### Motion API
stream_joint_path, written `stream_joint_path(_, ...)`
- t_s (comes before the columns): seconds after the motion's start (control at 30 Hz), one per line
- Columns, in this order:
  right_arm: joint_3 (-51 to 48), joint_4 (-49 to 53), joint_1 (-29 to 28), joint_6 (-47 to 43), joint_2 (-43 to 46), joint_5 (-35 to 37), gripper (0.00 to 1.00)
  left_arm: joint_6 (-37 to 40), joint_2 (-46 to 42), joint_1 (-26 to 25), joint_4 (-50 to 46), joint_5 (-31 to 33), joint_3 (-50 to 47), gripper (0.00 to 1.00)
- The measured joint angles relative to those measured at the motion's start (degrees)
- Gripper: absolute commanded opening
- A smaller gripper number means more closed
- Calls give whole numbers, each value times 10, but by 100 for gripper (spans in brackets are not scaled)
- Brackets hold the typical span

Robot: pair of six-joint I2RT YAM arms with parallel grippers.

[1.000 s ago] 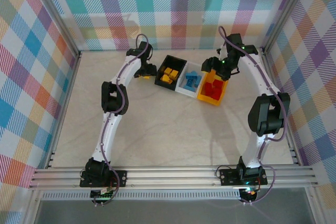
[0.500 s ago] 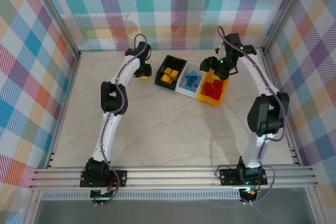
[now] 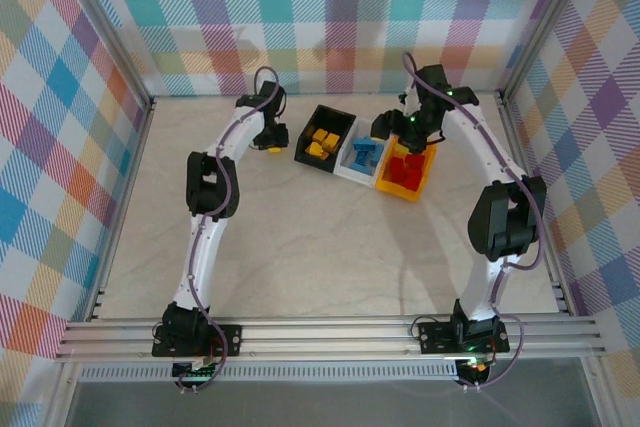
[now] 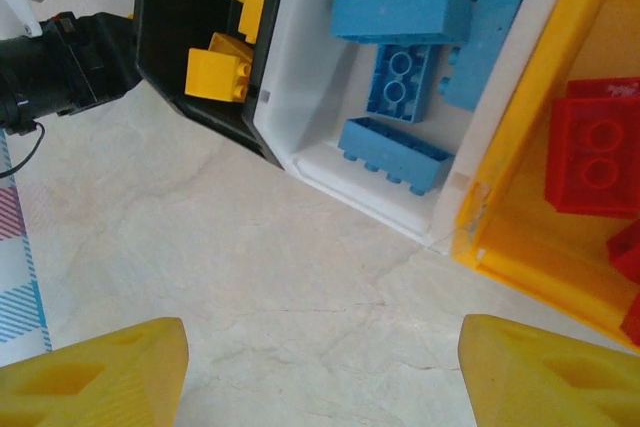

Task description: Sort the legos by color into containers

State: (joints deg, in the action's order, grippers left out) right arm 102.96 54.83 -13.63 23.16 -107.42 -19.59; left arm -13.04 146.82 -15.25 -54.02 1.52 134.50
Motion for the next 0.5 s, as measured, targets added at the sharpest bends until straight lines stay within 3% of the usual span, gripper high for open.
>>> stream_joint_path(0.2, -28, -19, -33, 9, 7, 0, 73, -10, -91, 0, 7, -46, -140, 24)
stream_joint_path(0.5, -177, -75, -92, 53, 76, -7, 73, -11, -266, 0, 19, -162, -303, 24)
